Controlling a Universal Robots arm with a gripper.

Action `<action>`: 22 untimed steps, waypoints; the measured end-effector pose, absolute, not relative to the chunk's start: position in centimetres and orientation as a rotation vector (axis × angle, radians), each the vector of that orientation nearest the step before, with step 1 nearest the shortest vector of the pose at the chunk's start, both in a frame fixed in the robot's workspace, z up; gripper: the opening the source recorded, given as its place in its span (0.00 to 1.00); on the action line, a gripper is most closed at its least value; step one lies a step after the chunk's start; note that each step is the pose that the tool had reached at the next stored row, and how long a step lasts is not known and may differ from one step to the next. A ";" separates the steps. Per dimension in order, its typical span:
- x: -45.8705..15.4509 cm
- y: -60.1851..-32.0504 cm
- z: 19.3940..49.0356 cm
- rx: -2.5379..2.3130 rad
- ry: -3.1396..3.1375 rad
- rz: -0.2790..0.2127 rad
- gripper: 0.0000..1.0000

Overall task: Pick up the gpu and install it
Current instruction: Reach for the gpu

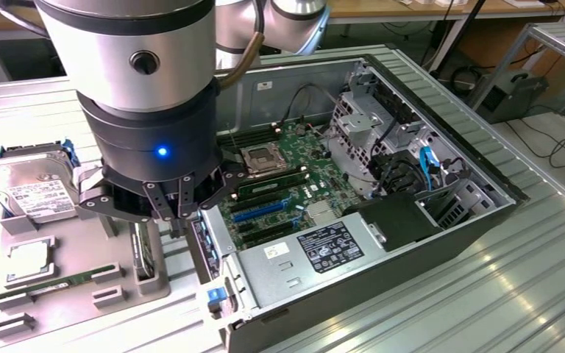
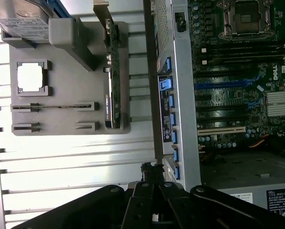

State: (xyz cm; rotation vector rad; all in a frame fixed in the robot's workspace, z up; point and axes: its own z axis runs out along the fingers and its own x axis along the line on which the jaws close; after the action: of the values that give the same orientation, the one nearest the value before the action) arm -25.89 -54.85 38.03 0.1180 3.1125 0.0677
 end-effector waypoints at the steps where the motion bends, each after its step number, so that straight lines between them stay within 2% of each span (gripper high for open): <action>1: -25.9 -54.9 38.0 0.118 3.112 0.068 0.11; 22: -25.9 -55.7 38.0 0.118 3.112 0.068 0.11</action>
State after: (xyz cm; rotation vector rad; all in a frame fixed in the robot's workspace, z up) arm -25.89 -55.69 37.98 0.1180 3.1125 0.0677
